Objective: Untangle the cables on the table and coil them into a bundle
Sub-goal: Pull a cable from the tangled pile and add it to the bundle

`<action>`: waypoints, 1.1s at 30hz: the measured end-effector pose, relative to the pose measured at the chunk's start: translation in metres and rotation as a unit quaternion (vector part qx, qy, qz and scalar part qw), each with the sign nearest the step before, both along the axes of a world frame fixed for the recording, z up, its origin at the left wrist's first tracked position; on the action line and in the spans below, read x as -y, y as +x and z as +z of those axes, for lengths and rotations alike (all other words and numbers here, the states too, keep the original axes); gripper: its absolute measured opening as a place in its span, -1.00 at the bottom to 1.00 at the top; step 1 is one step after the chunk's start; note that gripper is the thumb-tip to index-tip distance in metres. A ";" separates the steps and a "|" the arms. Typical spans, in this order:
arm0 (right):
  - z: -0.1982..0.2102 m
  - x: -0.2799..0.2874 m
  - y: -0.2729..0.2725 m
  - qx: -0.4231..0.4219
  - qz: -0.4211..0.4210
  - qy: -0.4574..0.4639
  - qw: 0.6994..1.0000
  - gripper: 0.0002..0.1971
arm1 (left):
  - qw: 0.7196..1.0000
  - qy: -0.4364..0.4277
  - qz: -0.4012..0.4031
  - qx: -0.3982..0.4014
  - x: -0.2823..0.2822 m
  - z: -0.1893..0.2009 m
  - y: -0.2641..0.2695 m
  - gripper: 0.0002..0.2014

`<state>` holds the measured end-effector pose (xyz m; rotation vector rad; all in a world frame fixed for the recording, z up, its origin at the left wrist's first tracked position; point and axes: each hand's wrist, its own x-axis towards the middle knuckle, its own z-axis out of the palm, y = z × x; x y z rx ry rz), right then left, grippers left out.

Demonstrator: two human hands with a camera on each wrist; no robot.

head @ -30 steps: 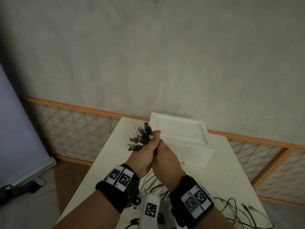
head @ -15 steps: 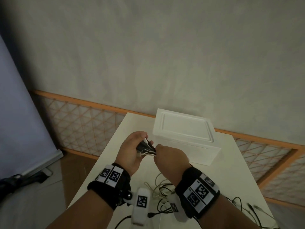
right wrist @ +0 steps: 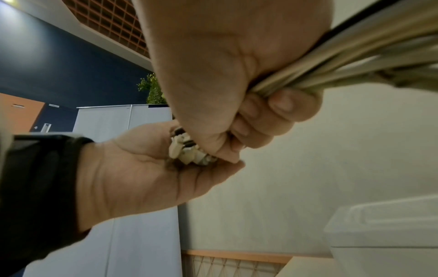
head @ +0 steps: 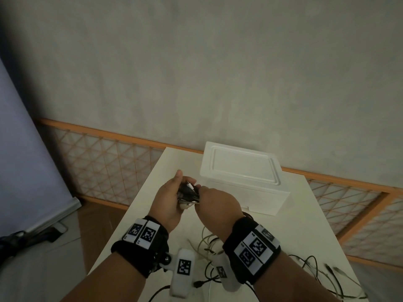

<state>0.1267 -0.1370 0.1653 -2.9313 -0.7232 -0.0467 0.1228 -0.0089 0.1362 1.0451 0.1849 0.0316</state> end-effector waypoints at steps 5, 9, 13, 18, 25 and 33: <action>0.004 0.008 0.006 -0.033 -0.008 -0.048 0.998 -0.91 | 0.903 0.395 -0.112 0.131 -0.031 0.016 -0.011 -0.47; 0.010 0.000 -0.001 -0.040 0.086 -0.174 0.980 -0.74 | 0.583 0.771 -0.219 0.136 -0.011 0.021 -0.007 -0.23; 0.004 -0.005 -0.003 -0.045 0.066 -0.197 0.977 -0.76 | 0.539 0.828 -0.096 0.122 -0.001 0.010 -0.007 -0.79; -0.012 -0.001 0.000 -0.069 0.052 -0.152 0.985 -0.81 | 0.487 0.856 -0.079 0.155 0.002 -0.006 -0.005 -0.84; -0.031 0.043 0.002 -0.105 -0.038 0.051 0.992 -0.76 | 0.500 0.855 -0.120 0.065 -0.021 -0.016 0.011 -0.78; -0.013 0.043 0.008 -0.062 0.046 -0.034 0.996 -0.73 | 0.719 0.638 -0.275 0.028 -0.034 -0.030 0.017 -0.61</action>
